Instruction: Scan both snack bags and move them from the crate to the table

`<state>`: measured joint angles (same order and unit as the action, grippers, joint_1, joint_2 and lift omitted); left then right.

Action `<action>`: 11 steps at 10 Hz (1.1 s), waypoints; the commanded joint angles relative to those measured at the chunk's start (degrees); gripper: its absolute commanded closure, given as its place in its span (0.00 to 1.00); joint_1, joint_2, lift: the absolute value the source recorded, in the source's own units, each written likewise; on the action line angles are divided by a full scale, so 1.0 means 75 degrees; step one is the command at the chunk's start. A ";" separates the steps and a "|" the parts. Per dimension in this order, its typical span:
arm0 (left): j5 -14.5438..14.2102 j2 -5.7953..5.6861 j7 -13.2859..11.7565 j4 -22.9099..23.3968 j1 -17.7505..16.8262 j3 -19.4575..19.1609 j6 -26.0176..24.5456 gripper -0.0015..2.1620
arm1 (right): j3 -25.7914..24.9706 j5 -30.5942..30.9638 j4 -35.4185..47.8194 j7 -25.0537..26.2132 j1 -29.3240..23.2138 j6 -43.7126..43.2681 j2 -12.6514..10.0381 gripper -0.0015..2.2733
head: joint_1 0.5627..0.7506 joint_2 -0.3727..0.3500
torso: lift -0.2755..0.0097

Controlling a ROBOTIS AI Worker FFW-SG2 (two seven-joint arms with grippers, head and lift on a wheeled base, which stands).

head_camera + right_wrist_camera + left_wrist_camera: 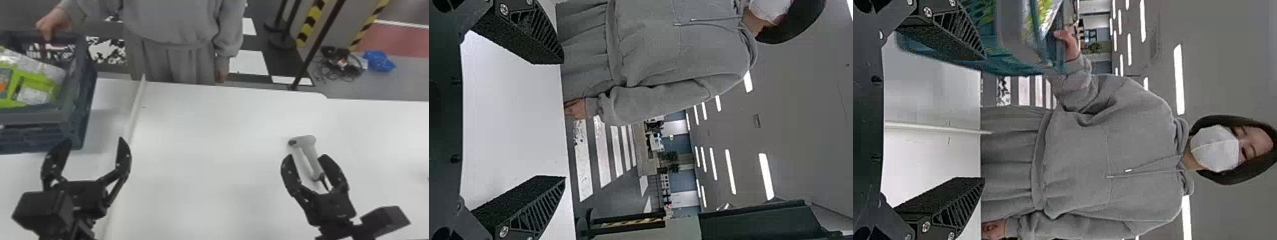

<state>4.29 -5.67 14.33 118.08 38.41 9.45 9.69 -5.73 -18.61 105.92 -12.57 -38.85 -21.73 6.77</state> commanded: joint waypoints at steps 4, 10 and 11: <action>0.0015 -0.0018 -0.0117 0.0451 0.0386 -0.0639 0.0331 0.09 | 0.0015 -0.0003 -0.0060 0.0000 0.0012 -0.0014 0.0000 0.05 | 0.70 0.34 | 0.66; -0.2048 0.0193 -0.2684 0.0181 0.0070 -0.3978 -0.0583 0.10 | 0.0015 -0.0003 -0.0224 0.0000 0.0059 -0.0014 -0.0012 0.05 | 0.70 0.63 | 0.66; -0.2212 0.0182 -0.3082 -0.0100 -0.0235 -0.4435 -0.0958 0.10 | 0.0026 0.0009 -0.0224 0.0000 0.0059 -0.0014 -0.0012 0.05 | 0.70 0.72 | 0.66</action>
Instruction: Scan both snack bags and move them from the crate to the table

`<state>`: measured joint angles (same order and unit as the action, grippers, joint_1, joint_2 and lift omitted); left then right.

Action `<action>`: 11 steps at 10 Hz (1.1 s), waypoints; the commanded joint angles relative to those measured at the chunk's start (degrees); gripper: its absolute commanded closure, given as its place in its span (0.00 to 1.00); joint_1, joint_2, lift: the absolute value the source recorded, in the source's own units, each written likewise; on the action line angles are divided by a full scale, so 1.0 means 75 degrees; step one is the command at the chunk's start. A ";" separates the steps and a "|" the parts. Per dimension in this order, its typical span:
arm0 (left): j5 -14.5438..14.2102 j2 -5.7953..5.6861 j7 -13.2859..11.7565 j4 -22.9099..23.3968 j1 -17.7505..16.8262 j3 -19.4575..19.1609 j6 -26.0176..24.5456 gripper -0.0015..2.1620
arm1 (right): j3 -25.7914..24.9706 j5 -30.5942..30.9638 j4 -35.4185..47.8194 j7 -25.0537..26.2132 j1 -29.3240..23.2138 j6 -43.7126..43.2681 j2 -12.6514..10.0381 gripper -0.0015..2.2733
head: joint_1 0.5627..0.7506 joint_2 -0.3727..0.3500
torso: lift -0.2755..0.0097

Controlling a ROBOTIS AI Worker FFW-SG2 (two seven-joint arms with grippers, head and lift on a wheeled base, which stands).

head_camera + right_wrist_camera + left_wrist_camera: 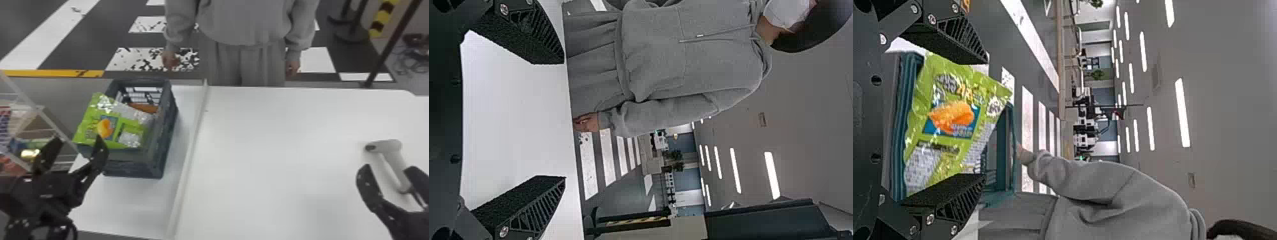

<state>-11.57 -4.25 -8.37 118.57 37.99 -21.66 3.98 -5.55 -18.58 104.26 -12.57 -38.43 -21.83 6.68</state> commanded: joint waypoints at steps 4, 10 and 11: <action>-0.0519 -0.0277 -0.1005 -0.1266 -0.1385 -0.1307 -0.1322 0.10 | 0.0084 0.0028 0.0032 -0.0012 0.0061 0.0023 0.0071 0.05 | 0.70 0.89 | 0.66; -0.0426 -0.0570 -0.1415 -0.2157 -0.2663 -0.0944 -0.2307 0.10 | 0.0096 0.0004 0.0184 -0.0012 -0.0009 0.0047 0.0188 0.05 | 0.70 0.93 | 0.66; -0.0391 -0.0570 -0.1474 -0.2274 -0.2803 -0.0721 -0.2424 0.10 | 0.0084 0.0004 0.0220 -0.0012 -0.0033 0.0047 0.0188 0.05 | 0.70 0.91 | 0.66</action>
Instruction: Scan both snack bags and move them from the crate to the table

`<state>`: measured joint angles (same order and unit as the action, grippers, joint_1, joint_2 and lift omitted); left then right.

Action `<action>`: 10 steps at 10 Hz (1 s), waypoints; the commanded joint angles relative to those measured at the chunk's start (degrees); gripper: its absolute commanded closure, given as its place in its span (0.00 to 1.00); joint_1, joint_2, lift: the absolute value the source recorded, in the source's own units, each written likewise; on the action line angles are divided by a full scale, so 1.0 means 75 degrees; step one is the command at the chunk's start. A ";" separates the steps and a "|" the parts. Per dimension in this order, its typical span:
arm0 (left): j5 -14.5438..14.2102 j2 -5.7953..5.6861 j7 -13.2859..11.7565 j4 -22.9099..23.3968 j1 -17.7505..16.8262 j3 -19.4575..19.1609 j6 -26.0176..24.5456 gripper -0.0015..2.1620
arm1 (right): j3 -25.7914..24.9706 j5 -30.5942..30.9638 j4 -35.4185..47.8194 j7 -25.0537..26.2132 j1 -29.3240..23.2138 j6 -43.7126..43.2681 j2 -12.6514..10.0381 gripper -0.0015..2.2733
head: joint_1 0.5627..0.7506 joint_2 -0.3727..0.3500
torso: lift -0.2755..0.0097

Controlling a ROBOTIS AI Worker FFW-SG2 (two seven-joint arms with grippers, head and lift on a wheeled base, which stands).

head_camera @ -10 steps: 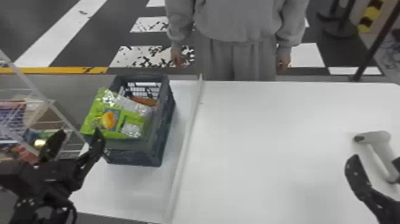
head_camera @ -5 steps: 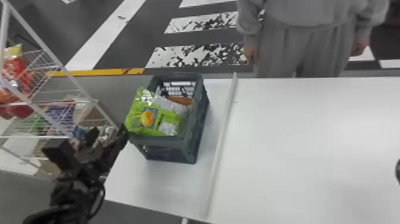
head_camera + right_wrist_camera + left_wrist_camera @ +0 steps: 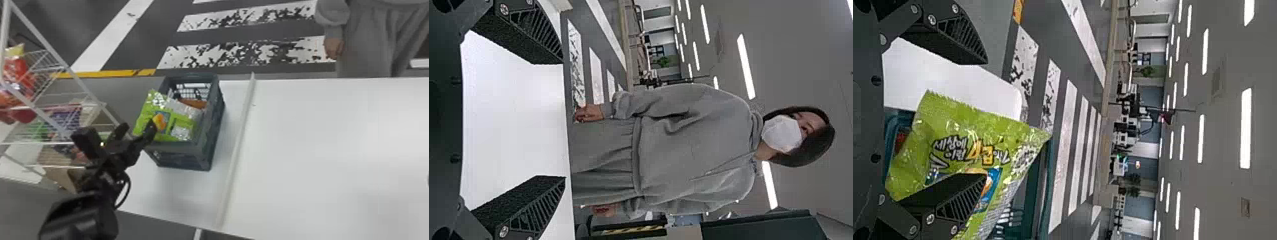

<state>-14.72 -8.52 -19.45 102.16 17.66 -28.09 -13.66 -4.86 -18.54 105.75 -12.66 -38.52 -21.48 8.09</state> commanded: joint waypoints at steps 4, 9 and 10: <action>0.0006 0.0058 -0.0043 0.0335 -0.0046 0.0534 -0.0190 0.10 | -0.0043 0.0000 0.0103 0.0000 -0.0067 0.0000 0.0000 0.05 | 0.70 0.80 | 0.66; -0.0052 0.0081 -0.0090 0.1578 0.0294 0.0675 -0.0893 0.10 | -0.0020 0.0000 0.0209 0.0000 -0.0078 0.0023 0.0011 0.05 | 0.70 0.75 | 0.66; -0.0006 0.0081 -0.0184 0.1578 0.0189 0.0734 -0.1174 0.15 | -0.0031 -0.0012 0.0221 0.0000 -0.0090 0.0023 0.0035 0.05 | 0.70 0.73 | 0.66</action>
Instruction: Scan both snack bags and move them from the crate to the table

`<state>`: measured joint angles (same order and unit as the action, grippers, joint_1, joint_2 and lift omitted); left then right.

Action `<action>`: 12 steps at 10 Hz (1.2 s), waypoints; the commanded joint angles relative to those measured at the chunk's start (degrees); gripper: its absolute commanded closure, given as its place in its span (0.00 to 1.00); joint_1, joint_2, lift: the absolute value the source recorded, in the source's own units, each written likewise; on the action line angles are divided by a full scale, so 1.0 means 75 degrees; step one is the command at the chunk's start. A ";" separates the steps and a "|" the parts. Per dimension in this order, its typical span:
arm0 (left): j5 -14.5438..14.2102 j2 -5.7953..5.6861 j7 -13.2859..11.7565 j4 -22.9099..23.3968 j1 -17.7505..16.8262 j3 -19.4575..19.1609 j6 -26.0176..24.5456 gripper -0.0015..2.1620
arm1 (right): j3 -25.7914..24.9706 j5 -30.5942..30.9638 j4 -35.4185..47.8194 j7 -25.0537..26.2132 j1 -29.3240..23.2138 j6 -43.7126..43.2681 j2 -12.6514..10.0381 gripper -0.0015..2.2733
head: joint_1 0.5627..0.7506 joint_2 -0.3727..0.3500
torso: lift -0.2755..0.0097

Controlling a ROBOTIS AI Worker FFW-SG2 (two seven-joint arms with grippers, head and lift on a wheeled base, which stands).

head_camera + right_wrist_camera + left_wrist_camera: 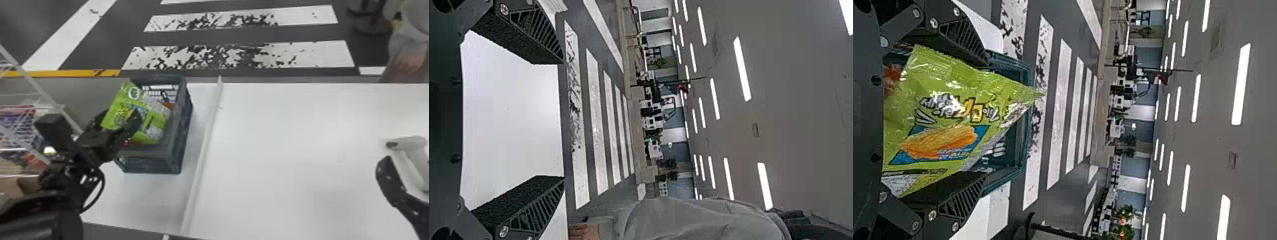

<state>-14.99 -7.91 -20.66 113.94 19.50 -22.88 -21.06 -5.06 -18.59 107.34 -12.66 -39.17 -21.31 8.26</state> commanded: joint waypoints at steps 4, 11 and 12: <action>0.0381 -0.0011 -0.0351 0.0020 -0.0268 0.0098 -0.1453 0.90 | -0.0005 -0.0005 0.0137 0.0001 -0.0087 0.0000 0.0036 0.05 | 0.70 0.69 | 0.66; -0.0873 0.0293 0.0024 0.2480 0.0459 -0.1074 -0.1359 0.99 | -0.0005 -0.0005 0.0137 0.0001 -0.0122 -0.0047 0.0024 0.05 | 0.70 0.75 | 0.66; -0.1564 0.0340 -0.0058 0.2832 0.0576 -0.1297 -0.1477 0.99 | -0.0005 -0.0005 0.0137 0.0001 -0.0122 -0.0047 0.0024 0.05 | 0.70 0.75 | 0.66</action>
<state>-23.62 -5.61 -21.00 133.33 23.19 -31.50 -31.73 -5.10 -18.63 108.37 -12.66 -40.07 -21.64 8.44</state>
